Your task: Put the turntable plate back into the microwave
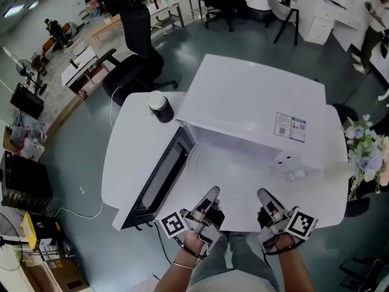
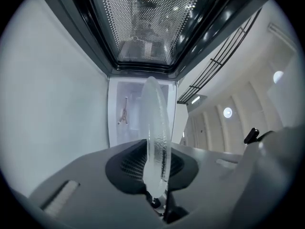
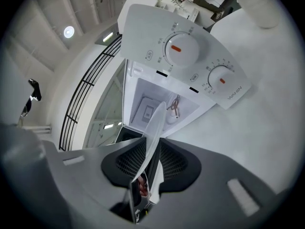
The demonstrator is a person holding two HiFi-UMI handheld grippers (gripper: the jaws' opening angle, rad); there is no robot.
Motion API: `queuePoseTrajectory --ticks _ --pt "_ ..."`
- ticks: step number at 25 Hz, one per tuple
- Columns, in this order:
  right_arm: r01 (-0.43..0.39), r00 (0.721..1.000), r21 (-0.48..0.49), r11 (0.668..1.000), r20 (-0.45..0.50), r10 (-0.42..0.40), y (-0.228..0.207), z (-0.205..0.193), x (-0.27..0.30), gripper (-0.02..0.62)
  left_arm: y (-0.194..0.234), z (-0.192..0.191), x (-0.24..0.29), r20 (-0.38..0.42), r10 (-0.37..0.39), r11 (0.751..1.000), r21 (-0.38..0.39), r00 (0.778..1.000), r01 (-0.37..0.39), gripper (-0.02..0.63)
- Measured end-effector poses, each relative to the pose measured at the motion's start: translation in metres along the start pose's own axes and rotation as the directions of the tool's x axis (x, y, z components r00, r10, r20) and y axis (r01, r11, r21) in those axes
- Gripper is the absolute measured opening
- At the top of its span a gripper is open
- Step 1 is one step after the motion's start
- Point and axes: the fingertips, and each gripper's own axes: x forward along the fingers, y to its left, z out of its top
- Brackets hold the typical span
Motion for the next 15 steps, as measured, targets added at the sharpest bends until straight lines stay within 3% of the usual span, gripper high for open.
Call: queuePoseTrajectory --ticks 2,4,7,11,15 --pt "0.009 1.000 -0.026 1.000 0.010 -0.009 0.001 0.001 -0.003 0.069 0.002 0.002 0.001 0.003 -0.004 1.000 0.000 1.000 0.004 0.035" --pt "0.069 0.998 -0.090 0.994 0.010 -0.069 -0.007 -0.001 -0.010 0.069 0.003 0.003 0.003 0.003 -0.011 1.000 -0.001 1.000 0.011 0.035" --pt "0.194 0.981 -0.243 0.950 0.043 -0.189 -0.018 0.000 -0.021 0.068 0.004 0.003 0.007 0.000 -0.016 1.000 0.003 1.000 0.016 0.035" --pt "0.325 0.945 -0.406 0.854 0.116 -0.305 -0.025 0.005 -0.033 0.067 0.009 0.002 0.012 -0.007 -0.012 1.000 0.002 1.000 0.012 0.035" --pt "0.448 0.892 -0.522 0.726 0.205 -0.403 -0.034 0.010 -0.047 0.066 0.013 0.002 0.018 -0.008 -0.011 1.000 0.007 1.000 0.011 0.037"
